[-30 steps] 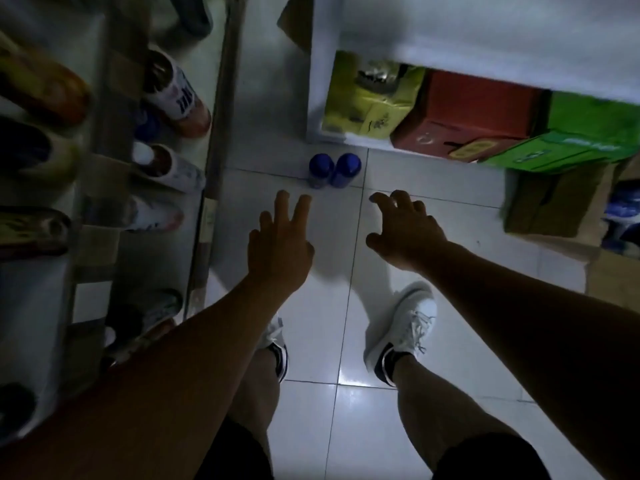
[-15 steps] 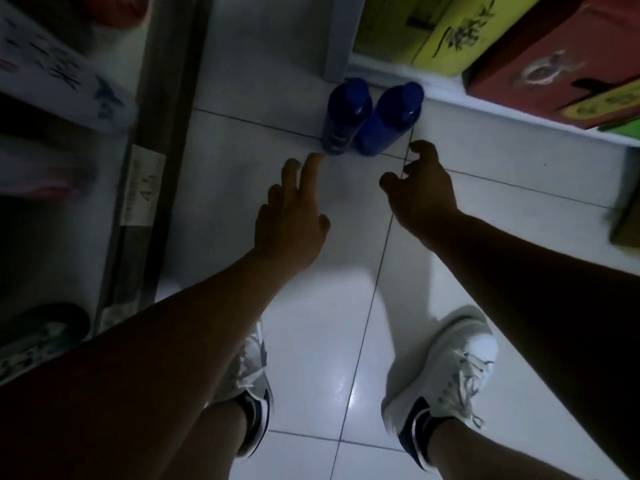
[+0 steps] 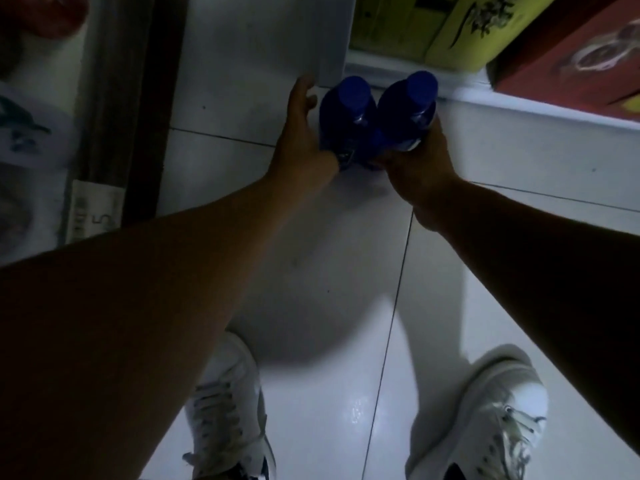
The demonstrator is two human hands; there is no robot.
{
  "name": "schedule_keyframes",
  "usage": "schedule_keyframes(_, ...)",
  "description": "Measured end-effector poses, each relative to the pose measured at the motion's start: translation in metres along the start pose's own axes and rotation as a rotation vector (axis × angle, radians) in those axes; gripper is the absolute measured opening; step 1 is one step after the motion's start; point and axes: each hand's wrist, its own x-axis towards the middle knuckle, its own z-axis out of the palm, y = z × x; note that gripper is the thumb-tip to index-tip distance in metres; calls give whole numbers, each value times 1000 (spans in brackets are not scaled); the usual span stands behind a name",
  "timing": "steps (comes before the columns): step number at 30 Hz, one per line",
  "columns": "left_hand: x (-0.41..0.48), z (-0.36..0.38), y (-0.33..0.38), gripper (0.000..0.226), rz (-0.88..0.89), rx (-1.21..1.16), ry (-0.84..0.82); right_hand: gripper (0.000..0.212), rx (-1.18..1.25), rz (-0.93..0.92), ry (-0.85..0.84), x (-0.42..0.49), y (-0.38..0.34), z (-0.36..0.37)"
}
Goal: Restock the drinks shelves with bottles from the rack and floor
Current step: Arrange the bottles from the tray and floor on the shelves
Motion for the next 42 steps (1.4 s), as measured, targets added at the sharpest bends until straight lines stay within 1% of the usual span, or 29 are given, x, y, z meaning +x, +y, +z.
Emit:
schedule_keyframes(1, 3, 0, 1, 83, 13, 20, -26, 62, 17, 10, -16, 3, 0, -1)
schedule_keyframes(3, 3, 2, 4, 74, -17, 27, -52, 61, 52, 30, -24, 2, 0, -3)
schedule_keyframes(5, -11, 7, 6, 77, -6, 147, -64, 59, 100, 73, -5, -9, -1, -5)
schedule_keyframes(7, -36, 12, 6, 79, -23, 157, -88, 57, 155, 138, 31, -31, -1, -10)
schedule_keyframes(9, -72, 11, 6, 77, -84, 99, -116, 58, 147, 191, 22, -65, -4, -20)
schedule_keyframes(12, -137, 1, 13, 72, -174, 41, -173, 63, 65, 255, -67, -128, -19, -43)
schedule_keyframes(14, -184, -6, 27, 68, -215, 24, -168, 65, 58, 297, -84, -173, -38, -57)
schedule_keyframes(17, -249, -19, 62, 61, -302, -87, -127, 66, 43, 327, -143, -228, -79, -78)
schedule_keyframes(21, -318, -42, 131, 61, -408, -340, -97, 63, 86, 304, -222, -294, -148, -100)
schedule_keyframes(24, -364, -58, 189, 58, -388, -466, -95, 56, 125, 310, -237, -340, -202, -115)
schedule_keyframes(26, -393, -70, 231, 52, -371, -487, -103, 54, 174, 343, -270, -365, -240, -127)
schedule_keyframes(28, -419, -83, 269, 47, -357, -480, -102, 57, 213, 357, -306, -389, -277, -138)
schedule_keyframes(30, -439, -95, 304, 47, -345, -471, -100, 58, 212, 354, -326, -409, -311, -148)
schedule_keyframes(34, -462, -113, 366, 51, -303, -477, -110, 77, 208, 376, -364, -431, -375, -170)
schedule_keyframes(35, -466, -116, 381, 52, -283, -483, -120, 78, 211, 362, -370, -435, -388, -174)
schedule_keyframes(37, -471, -123, 407, 55, -244, -489, -136, 70, 231, 305, -365, -441, -412, -183)
schedule_keyframes(40, -473, -136, 445, 55, -192, -491, -140, 53, 261, 196, -318, -449, -445, -191)
schedule_keyframes(42, -474, -144, 473, 56, -149, -471, -122, 51, 256, 142, -288, -455, -471, -198)
